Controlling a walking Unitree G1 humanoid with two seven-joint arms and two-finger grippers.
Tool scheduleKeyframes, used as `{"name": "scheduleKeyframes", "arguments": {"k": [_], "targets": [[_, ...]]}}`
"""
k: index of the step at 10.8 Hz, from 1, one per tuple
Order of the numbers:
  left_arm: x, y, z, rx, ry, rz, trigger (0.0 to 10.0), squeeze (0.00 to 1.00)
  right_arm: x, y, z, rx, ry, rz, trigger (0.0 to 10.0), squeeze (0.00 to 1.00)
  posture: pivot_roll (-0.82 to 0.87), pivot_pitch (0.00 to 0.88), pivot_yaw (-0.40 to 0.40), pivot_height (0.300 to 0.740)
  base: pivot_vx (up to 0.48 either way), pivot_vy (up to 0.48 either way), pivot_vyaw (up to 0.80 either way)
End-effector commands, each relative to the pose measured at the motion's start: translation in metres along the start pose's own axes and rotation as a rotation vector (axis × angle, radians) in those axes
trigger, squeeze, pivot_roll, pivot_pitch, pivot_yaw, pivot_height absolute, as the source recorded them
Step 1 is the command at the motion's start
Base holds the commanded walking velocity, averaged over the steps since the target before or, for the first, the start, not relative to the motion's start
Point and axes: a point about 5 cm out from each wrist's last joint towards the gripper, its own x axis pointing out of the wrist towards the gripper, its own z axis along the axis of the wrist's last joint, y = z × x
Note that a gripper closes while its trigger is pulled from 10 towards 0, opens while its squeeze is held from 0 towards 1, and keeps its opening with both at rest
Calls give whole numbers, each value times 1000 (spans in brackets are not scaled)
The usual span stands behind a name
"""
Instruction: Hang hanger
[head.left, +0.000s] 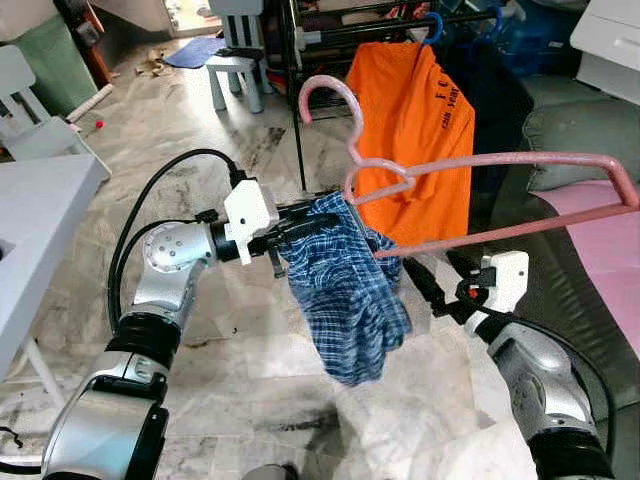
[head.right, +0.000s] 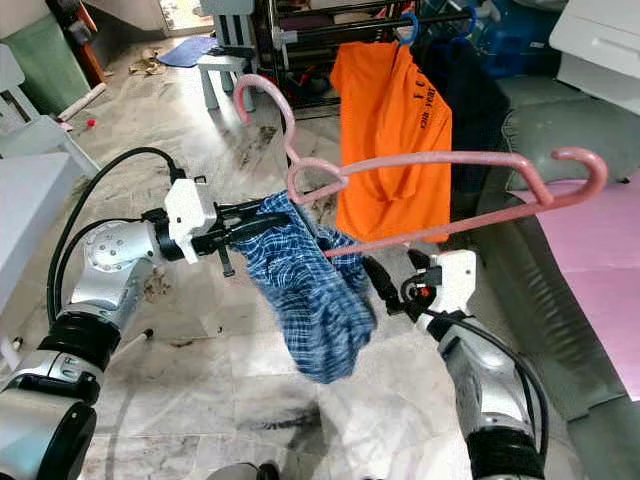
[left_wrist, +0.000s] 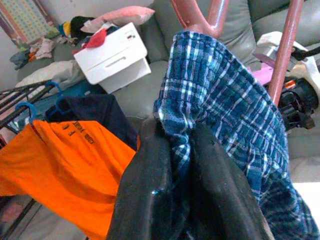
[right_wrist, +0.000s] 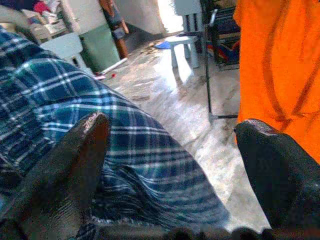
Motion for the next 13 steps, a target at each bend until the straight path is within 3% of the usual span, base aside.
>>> {"name": "scheduleKeyframes", "arguments": {"k": [1, 3, 5, 8, 11, 12, 13], "targets": [[-3, 0, 0, 10, 9, 2, 0, 0, 1, 3, -2, -6, 22, 27, 10000, 0, -59, 85, 101, 740, 0, 0, 0], [2, 1, 4, 22, -12, 6, 0, 0, -1, 31, -20, 17, 111, 204, 10000, 0, -55, 85, 99, 740, 0, 0, 0], [6, 5, 12, 29, -46, 17, 0, 0, -4, 45, -35, 18, 182, 294, 10000, 0, -50, 84, 95, 740, 0, 0, 0], [15, 11, 37, 31, -151, 26, 0, 0, 4, 44, -47, -2, 232, 239, 10000, 0, -41, 83, 90, 740, 0, 0, 0], [13, 30, 69, -24, -278, 127, 0, 0, 4, 29, -66, -46, 321, 84, 10000, 0, -26, 90, 86, 740, 0, 0, 0], [11, 36, 79, -41, -317, 158, 0, 0, -2, 18, -75, -66, 384, -1, 0, 0, -26, 92, 83, 740, 0, 0, 0], [9, 41, 82, -46, -329, 181, 0, 0, -6, 10, -76, -33, 389, -64, 0, 0, -28, 93, 83, 740, 0, 0, 0]]}}
